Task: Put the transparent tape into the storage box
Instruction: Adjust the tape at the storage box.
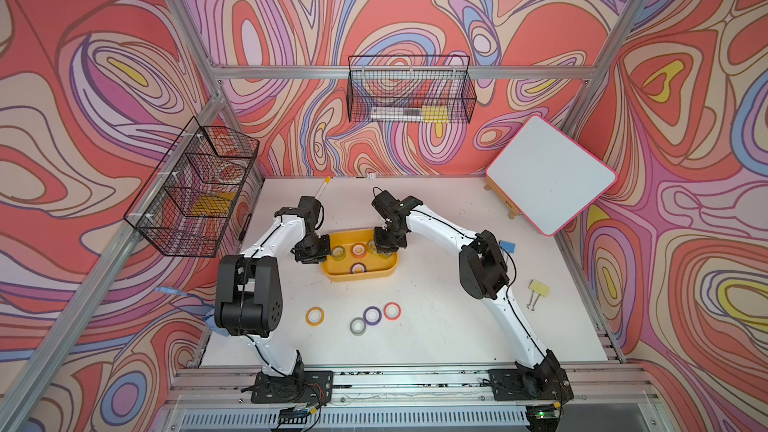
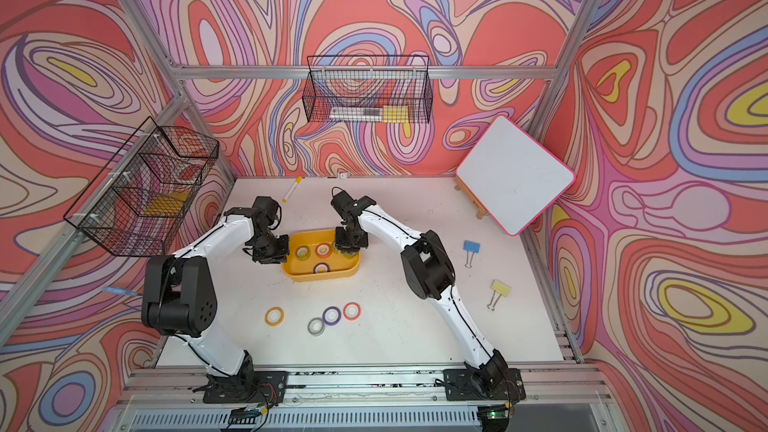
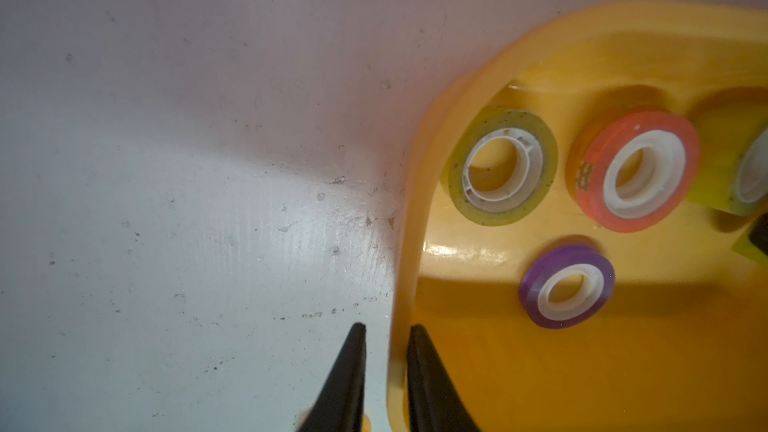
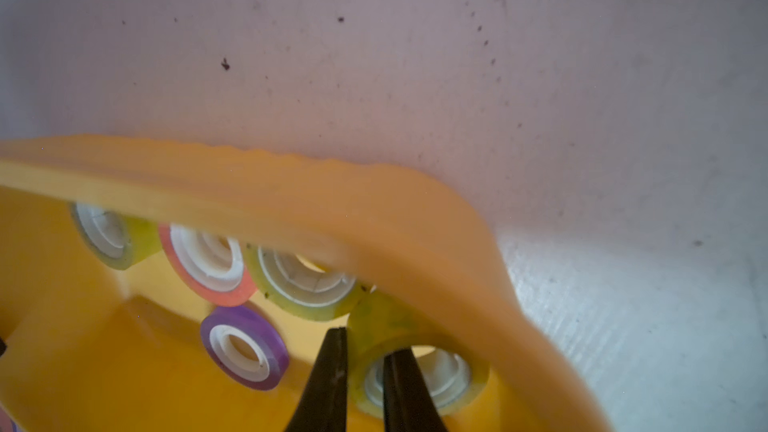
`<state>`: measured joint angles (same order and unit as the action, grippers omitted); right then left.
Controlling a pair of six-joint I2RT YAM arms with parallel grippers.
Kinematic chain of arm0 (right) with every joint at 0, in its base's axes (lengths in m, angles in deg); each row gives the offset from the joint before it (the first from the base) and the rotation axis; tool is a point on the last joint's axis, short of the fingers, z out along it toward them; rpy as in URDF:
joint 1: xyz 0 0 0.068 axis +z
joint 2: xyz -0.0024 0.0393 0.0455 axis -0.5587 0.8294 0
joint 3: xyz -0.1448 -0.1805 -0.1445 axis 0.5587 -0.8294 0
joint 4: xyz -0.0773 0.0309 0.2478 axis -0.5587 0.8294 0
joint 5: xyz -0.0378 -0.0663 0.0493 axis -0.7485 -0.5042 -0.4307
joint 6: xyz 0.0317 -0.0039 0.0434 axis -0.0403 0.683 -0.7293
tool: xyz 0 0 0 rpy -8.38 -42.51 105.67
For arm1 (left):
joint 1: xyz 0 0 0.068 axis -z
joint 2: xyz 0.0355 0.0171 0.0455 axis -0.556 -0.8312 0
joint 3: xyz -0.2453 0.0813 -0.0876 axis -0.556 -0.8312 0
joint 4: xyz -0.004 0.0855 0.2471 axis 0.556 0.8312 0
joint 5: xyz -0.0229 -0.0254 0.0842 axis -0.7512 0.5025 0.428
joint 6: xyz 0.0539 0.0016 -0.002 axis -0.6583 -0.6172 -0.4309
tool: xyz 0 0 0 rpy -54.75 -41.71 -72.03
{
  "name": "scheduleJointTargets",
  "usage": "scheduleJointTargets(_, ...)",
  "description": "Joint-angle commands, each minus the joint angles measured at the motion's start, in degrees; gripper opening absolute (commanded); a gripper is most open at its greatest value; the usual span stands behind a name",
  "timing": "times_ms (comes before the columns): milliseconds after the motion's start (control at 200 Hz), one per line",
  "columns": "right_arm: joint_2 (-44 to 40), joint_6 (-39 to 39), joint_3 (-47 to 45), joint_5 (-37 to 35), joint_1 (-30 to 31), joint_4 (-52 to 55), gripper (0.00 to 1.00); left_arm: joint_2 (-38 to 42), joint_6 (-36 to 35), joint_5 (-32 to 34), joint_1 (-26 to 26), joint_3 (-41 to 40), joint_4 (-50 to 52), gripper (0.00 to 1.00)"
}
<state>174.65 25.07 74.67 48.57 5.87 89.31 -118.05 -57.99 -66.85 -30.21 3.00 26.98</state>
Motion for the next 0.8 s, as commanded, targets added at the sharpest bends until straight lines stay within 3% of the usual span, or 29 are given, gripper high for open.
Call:
scheduleJointTargets(0,-1.3,0.6,2.0,-1.6,0.1,0.9,0.12,0.9,-0.5,0.7,0.1,-0.2,1.5,0.23)
scheduleJointTargets(436,1.3,4.1,9.4,-3.8,1.8,2.9,0.1,0.8,-0.5,0.6,0.1,-0.2,1.6,0.23)
scheduleJointTargets(796,3.1,4.4,10.3,-2.4,1.8,-0.1,0.12,0.8,-0.5,0.6,0.1,-0.4,1.6,0.23)
